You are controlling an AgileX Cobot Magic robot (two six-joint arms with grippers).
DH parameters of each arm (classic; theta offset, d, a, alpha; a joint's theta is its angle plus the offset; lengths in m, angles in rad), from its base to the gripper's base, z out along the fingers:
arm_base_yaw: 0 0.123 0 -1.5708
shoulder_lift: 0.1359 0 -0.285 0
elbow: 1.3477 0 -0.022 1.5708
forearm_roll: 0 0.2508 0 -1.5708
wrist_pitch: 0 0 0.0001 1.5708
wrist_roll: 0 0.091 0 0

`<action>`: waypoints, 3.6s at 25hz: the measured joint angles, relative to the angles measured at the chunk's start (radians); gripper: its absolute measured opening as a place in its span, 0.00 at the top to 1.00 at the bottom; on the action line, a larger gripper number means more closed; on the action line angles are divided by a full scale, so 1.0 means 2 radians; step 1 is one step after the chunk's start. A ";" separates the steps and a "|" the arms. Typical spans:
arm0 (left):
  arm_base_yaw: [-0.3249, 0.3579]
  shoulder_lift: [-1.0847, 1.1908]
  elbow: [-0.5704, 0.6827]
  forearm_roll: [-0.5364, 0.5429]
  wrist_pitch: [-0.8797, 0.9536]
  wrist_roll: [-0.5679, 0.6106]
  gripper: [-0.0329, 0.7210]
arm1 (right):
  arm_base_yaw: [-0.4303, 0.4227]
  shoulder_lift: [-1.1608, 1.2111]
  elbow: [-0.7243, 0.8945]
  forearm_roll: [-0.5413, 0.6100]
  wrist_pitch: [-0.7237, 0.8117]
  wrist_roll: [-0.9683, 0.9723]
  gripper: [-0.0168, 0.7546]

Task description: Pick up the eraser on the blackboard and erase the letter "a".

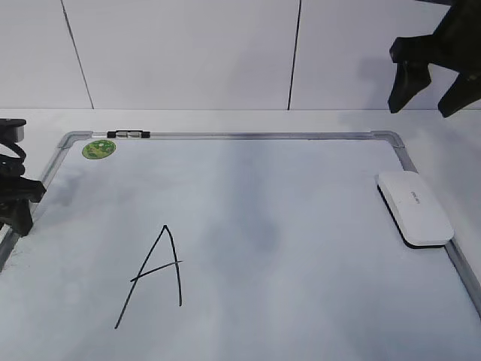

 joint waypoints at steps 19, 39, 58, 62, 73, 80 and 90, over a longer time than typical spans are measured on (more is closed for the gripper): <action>0.000 -0.159 0.006 0.008 0.164 0.000 0.49 | 0.000 -0.187 0.009 0.011 0.010 0.011 0.21; 0.000 -0.458 0.007 -0.016 0.223 0.000 0.49 | 0.000 -0.558 0.327 0.031 0.015 0.027 0.21; 0.000 -0.820 0.138 -0.035 0.243 0.000 0.49 | 0.000 -0.807 0.480 0.026 0.021 -0.076 0.21; 0.000 -0.861 0.172 -0.035 0.243 0.000 0.49 | 0.000 -0.860 0.525 0.016 0.021 -0.105 0.21; 0.000 -0.903 0.271 -0.026 0.187 0.018 0.55 | 0.000 -0.916 0.584 0.004 -0.021 -0.109 0.21; 0.000 -0.903 0.305 -0.026 0.164 0.024 0.56 | 0.000 -0.916 0.587 0.004 -0.030 -0.109 0.21; 0.000 -0.932 0.305 -0.026 0.158 0.025 0.58 | 0.000 -0.916 0.587 0.002 -0.031 -0.108 0.21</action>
